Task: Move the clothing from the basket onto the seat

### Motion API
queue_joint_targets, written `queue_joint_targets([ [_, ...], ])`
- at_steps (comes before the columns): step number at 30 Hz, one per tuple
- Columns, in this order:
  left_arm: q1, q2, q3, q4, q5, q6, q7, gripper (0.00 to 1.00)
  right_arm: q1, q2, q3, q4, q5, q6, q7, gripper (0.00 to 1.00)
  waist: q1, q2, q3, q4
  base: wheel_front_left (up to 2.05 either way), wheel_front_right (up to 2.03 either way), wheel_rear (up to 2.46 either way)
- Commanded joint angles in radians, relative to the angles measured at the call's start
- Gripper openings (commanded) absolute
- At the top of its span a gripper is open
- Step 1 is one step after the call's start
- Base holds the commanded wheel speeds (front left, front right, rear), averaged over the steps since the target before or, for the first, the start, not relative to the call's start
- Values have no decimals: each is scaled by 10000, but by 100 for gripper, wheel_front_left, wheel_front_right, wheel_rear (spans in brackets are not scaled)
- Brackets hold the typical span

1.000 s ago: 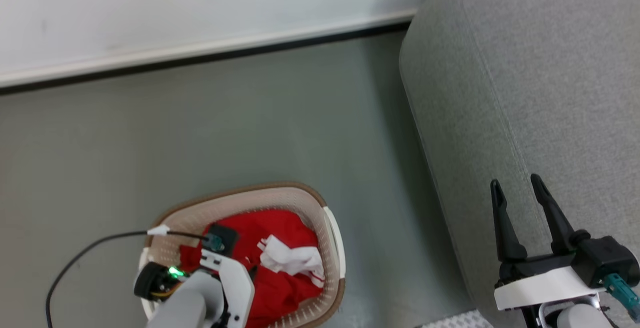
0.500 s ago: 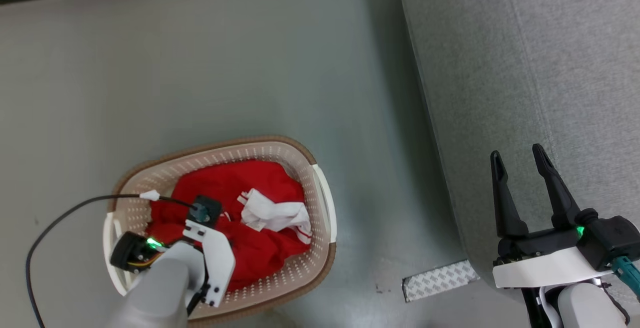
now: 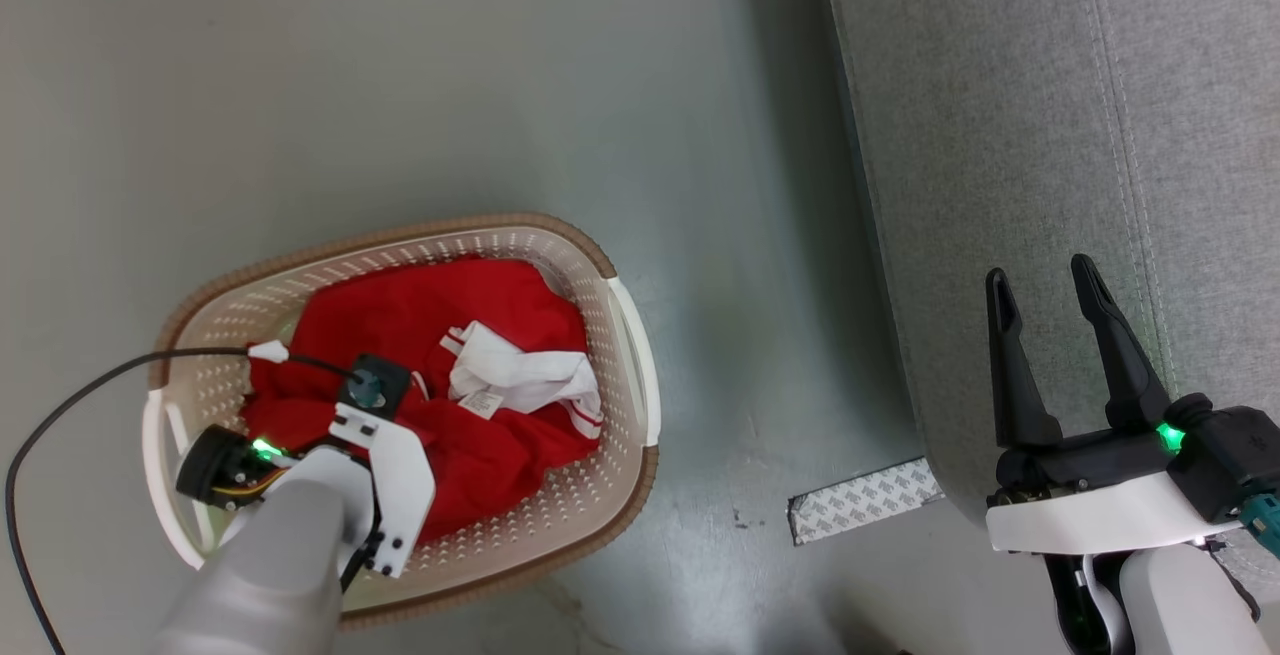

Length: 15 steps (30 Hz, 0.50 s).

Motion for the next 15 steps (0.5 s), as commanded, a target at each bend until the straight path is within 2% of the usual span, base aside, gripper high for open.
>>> queue_joint_targets([
  [1,-95,95,-12,23,43,23,6,100,-97,-29,-5,-53,143,-21,6,100,-1,0,105,-40,0,0,0],
  [11,-184,-30,-292,225,-146,-162,272,100,-213,-29,2,-81,218,-21,6,100,-1,0,519,-155,0,0,0],
  [14,-180,-70,-369,267,-200,-200,367,0,-251,-29,-28,-60,223,-21,7,100,-1,0,555,-177,0,0,0],
  [15,-170,-91,-380,270,-245,-201,403,0,-253,-29,-36,-40,212,-21,7,100,-1,0,547,-180,0,0,0],
])
